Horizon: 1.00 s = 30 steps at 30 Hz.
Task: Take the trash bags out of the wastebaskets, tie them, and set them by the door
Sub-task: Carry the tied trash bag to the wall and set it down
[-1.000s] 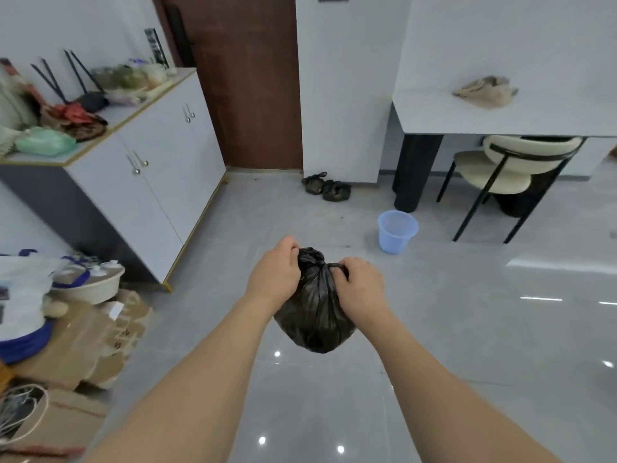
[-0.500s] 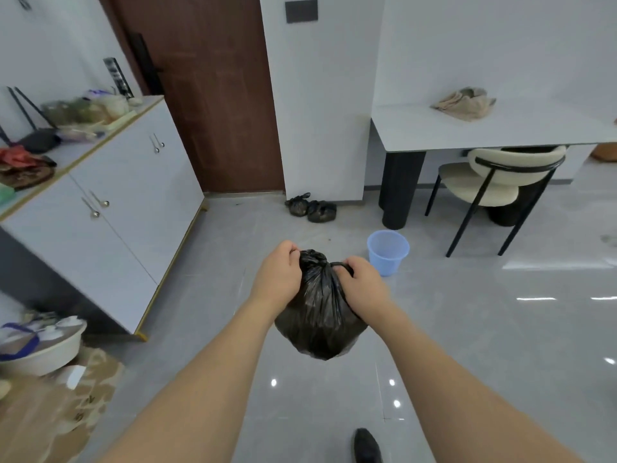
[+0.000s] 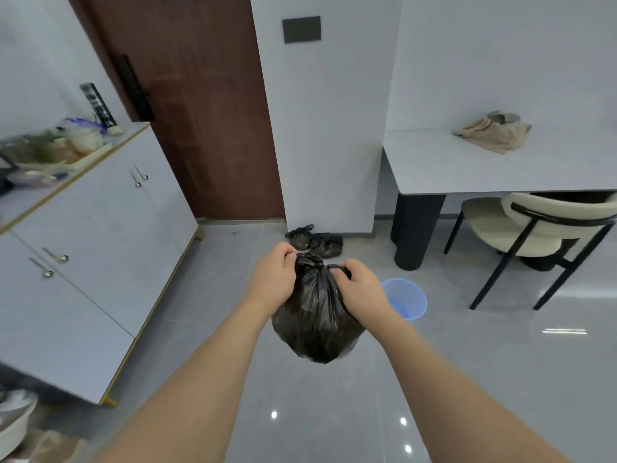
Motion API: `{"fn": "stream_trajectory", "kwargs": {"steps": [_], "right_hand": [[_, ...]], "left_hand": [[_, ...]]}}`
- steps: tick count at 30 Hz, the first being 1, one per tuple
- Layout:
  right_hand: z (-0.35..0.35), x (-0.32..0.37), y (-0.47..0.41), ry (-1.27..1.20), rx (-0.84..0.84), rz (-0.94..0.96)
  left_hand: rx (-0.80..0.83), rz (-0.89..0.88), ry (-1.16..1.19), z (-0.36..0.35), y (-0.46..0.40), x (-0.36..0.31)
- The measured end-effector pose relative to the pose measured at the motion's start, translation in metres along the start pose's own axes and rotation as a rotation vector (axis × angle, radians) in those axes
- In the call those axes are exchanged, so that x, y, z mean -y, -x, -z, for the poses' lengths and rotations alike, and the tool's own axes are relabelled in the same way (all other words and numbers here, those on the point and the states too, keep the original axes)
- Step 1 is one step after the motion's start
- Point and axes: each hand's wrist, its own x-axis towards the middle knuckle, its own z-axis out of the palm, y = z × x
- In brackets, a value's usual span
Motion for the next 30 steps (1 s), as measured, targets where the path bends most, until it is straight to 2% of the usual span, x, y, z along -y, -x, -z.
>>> {"fn": "stream_trajectory", "kwargs": {"steps": [6, 17, 30], "right_hand": [[-0.029, 0.006, -0.152, -0.027, -0.021, -0.005], [-0.042, 0.026, -0.395, -0.111, -0.16, -0.113], [-0.04, 0.012, -0.7, -0.15, -0.142, -0.161]], "left_hand": [[0.016, 0.018, 0.052, -0.015, -0.158, 0.037], [0.121, -0.014, 0.105, -0.03, -0.423, 0.039], [0.124, -0.004, 0.051, -0.077, -0.715, 0.04]]}}
